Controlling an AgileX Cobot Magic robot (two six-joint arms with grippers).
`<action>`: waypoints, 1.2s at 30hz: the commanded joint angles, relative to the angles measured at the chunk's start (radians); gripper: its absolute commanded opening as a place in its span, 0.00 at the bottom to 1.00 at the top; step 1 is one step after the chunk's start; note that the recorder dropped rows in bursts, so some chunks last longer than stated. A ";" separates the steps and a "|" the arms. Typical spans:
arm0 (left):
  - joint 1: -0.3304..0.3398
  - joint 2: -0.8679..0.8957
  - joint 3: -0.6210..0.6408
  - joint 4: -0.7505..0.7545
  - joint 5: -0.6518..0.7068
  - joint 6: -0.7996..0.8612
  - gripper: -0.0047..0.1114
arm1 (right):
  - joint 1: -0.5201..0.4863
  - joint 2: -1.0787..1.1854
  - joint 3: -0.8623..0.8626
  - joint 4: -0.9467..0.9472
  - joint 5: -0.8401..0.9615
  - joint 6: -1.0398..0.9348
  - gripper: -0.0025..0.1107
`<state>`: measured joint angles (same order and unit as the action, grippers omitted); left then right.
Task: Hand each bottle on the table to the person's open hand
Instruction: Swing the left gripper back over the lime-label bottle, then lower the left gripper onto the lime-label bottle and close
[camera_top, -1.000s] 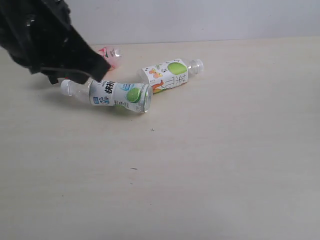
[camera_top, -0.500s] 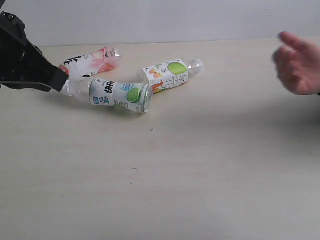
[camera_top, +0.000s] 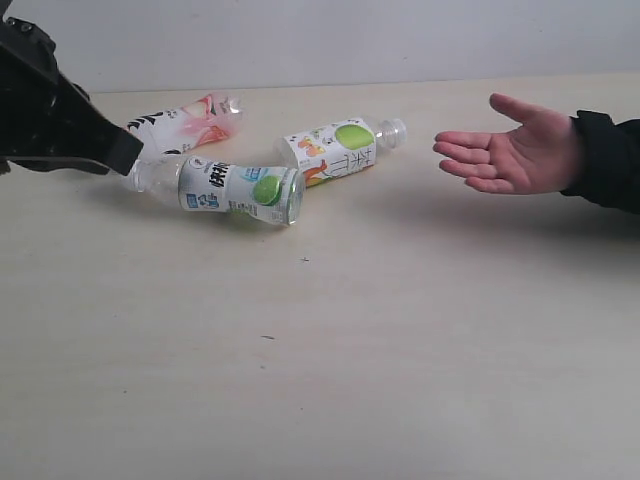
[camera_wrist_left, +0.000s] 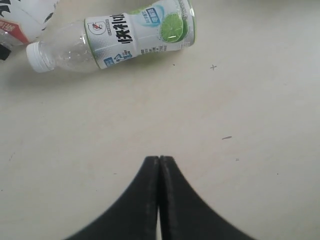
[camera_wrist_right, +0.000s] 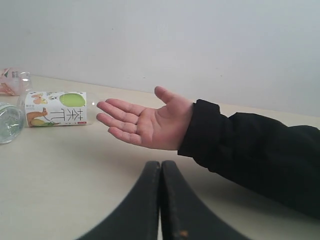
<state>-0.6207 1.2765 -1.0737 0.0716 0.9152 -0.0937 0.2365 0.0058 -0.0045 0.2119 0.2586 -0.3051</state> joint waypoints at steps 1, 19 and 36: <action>0.004 -0.006 0.002 0.005 -0.020 0.007 0.05 | -0.004 -0.006 0.005 -0.001 -0.013 -0.006 0.02; 0.065 0.209 -0.101 0.008 -0.305 0.366 0.04 | -0.004 -0.006 0.005 -0.001 -0.013 -0.006 0.02; 0.183 0.804 -0.790 -0.099 0.277 1.265 0.04 | -0.004 -0.006 0.005 -0.001 -0.013 -0.006 0.02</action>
<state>-0.4405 2.0726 -1.8520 -0.0126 1.2057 1.1155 0.2365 0.0058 -0.0045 0.2119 0.2586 -0.3051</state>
